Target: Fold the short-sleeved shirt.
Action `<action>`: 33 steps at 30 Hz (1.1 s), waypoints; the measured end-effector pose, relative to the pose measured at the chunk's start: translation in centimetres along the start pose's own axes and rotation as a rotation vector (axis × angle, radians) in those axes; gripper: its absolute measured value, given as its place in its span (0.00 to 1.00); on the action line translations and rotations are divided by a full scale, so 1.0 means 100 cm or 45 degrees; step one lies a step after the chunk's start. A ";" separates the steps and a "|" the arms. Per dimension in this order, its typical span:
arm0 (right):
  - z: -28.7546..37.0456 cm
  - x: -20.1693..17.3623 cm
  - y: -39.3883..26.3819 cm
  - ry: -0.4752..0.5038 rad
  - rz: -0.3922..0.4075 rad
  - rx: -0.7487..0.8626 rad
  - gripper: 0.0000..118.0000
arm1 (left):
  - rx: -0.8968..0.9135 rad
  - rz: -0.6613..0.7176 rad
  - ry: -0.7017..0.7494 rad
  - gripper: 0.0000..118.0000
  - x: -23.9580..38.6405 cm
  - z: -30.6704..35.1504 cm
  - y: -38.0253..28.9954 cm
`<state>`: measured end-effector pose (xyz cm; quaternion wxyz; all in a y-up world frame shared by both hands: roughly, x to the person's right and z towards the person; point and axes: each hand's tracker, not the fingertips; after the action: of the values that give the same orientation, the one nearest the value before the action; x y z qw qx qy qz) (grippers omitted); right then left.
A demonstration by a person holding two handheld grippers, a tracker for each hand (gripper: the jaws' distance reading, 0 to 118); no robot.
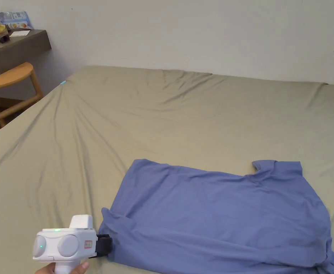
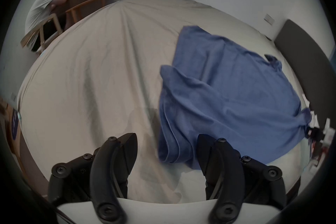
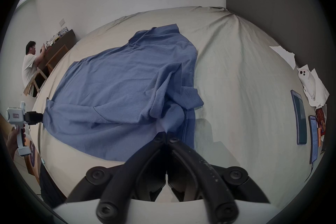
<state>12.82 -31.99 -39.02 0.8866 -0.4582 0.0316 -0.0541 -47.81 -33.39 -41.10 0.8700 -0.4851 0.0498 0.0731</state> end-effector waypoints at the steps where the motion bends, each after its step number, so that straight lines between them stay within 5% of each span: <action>1: 0.002 0.000 0.001 0.002 -0.002 0.001 0.00 | -0.019 0.004 -0.001 0.17 0.004 -0.002 0.000; 4: 0.004 -0.001 0.001 0.001 -0.004 -0.004 0.00 | -0.046 -0.004 -0.029 0.06 0.013 0.003 -0.003; 8: 0.005 -0.003 0.000 -0.003 0.006 -0.001 0.00 | 0.002 -0.189 0.054 0.04 0.025 0.009 -0.005; 12: 0.011 -0.005 0.000 -0.031 0.007 0.027 0.00 | 0.025 -0.016 -0.044 0.03 0.006 0.019 -0.001; 33: 0.137 0.013 -0.049 -0.010 -0.017 0.169 0.00 | 0.181 0.034 -0.239 0.03 -0.018 0.132 -0.058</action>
<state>15.24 -23.89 -27.14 0.9148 -0.3989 0.0215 -0.0603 -48.41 -25.34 -29.05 0.9019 -0.4126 -0.0205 0.1261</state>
